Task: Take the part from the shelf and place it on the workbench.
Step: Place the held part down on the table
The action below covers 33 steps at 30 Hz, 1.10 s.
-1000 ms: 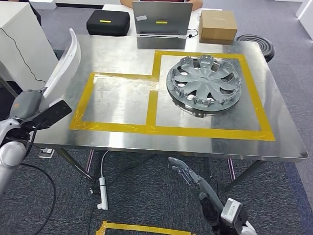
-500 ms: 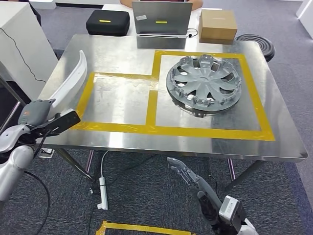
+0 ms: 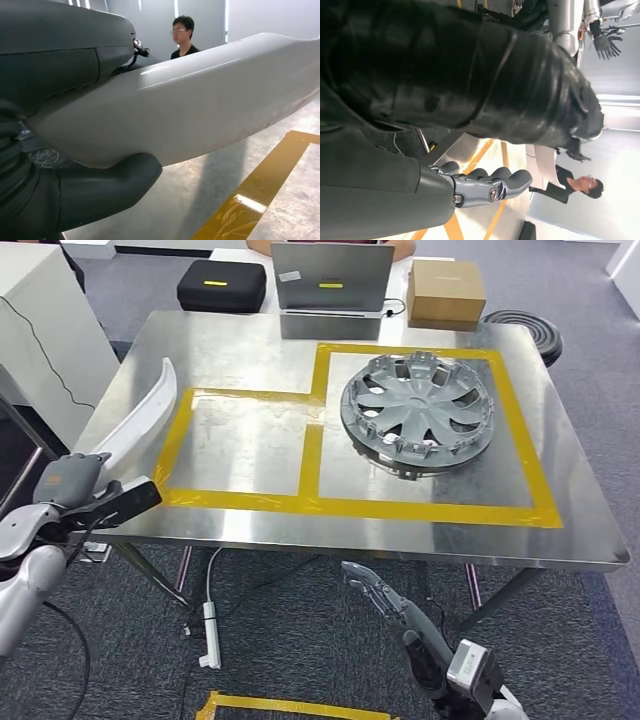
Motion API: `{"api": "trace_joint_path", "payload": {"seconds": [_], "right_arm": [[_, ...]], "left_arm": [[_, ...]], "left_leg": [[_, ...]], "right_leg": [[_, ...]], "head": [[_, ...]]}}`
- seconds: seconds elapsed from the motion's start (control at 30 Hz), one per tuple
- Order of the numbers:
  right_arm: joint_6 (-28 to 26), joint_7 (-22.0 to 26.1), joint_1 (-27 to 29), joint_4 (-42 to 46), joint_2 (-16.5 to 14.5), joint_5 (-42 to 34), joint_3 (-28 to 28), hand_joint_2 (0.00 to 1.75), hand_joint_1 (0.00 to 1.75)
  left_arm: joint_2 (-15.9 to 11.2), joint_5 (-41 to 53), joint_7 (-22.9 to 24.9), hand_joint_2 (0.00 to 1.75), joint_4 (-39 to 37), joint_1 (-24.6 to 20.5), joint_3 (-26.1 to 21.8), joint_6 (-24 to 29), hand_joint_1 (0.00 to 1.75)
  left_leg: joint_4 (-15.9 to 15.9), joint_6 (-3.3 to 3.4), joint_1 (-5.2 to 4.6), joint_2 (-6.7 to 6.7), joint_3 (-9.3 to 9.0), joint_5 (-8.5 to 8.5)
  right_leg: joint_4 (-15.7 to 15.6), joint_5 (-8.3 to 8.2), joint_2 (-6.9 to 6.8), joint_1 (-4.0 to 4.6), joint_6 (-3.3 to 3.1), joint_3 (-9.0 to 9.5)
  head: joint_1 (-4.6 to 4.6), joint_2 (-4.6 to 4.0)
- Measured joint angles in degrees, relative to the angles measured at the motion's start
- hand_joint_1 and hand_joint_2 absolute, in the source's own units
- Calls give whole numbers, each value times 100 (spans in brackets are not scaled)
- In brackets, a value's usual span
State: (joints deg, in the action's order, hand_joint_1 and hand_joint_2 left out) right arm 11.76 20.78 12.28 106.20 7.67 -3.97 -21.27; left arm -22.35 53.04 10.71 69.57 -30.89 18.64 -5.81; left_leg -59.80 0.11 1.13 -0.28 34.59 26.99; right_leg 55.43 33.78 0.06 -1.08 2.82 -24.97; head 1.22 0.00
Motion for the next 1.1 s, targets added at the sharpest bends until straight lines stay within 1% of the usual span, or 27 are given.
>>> {"api": "trace_joint_path", "payload": {"seconds": [0.13,0.43,0.6,0.77,0.93,1.1], "right_arm": [[-1,1,0,0,0,28,0,0,0],[-58,-27,3,3,0,34,0,0,0],[-78,-48,8,13,19,34,0,0,0],[-134,-80,51,33,63,36,0,0,0],[-180,-113,141,97,127,51,3,0,0],[-182,-120,175,157,160,57,4,0,0]], "left_arm": [[70,148,-219,175,-49,39,8,64,175],[561,221,-353,175,-342,-11,205,46,175],[712,217,-405,175,-552,-72,313,65,175],[737,209,-447,175,-696,-81,388,64,175],[645,217,-505,175,-837,39,452,82,175],[590,220,-513,175,-926,103,472,89,175]], "left_leg": [[0,0,0,0,0,0],[-3,0,-1,0,-1,0],[-3,0,-1,0,-1,0],[-2,0,-1,0,0,0],[-1,0,0,1,0,-1],[3,-1,0,0,-1,-1]], "right_leg": [[0,0,-1,0,0,-5],[0,-1,1,-2,0,-6],[0,-1,2,-2,0,-5],[0,-1,2,0,0,7],[1,-1,6,0,0,58],[1,1,-1,0,0,-3]], "head": [[0,0],[-1,0],[0,0],[0,-1],[0,0],[-1,0]]}}
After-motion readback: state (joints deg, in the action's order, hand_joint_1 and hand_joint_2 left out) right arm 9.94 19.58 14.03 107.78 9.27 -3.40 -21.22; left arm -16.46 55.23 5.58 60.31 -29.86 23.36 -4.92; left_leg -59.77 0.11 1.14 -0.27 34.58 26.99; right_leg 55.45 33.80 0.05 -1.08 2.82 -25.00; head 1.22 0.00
